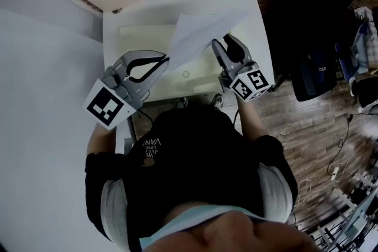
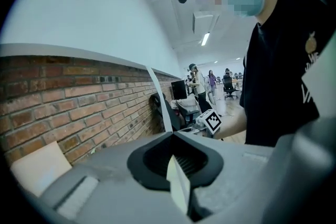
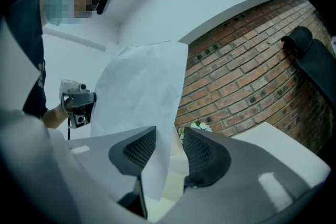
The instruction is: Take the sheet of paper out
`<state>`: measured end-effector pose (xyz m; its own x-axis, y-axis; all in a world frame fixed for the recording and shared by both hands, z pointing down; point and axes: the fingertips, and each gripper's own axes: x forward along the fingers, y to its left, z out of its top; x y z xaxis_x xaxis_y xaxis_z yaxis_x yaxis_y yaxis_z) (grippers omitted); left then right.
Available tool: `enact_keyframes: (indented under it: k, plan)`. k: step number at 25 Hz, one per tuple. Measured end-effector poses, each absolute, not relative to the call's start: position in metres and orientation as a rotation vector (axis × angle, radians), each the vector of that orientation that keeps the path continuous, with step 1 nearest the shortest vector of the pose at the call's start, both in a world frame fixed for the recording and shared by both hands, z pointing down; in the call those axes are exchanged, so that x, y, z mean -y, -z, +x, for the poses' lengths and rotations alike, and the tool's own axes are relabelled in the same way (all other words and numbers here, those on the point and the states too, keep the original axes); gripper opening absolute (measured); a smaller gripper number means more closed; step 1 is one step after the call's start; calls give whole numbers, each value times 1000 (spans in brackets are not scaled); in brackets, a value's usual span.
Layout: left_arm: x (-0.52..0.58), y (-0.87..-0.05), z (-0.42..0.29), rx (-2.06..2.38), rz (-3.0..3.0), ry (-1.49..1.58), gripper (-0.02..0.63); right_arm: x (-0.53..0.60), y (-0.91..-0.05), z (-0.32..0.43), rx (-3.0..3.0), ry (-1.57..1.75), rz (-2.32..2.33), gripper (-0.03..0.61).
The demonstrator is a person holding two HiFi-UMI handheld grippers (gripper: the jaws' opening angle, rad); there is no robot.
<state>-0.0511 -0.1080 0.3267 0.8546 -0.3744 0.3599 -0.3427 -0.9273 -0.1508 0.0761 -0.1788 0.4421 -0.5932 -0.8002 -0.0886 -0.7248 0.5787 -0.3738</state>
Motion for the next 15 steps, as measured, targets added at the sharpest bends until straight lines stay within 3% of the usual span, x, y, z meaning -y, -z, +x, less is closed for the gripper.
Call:
enact_keyframes:
  k: [6,15]
  plan:
    - [104,-316,-52,-562,-2969,576,1,176,-424,79,-2510,432,-1128,151]
    - [117,-318,-59,-623,-3032,502,2,173,-411,86,-2502,390,-1145,19]
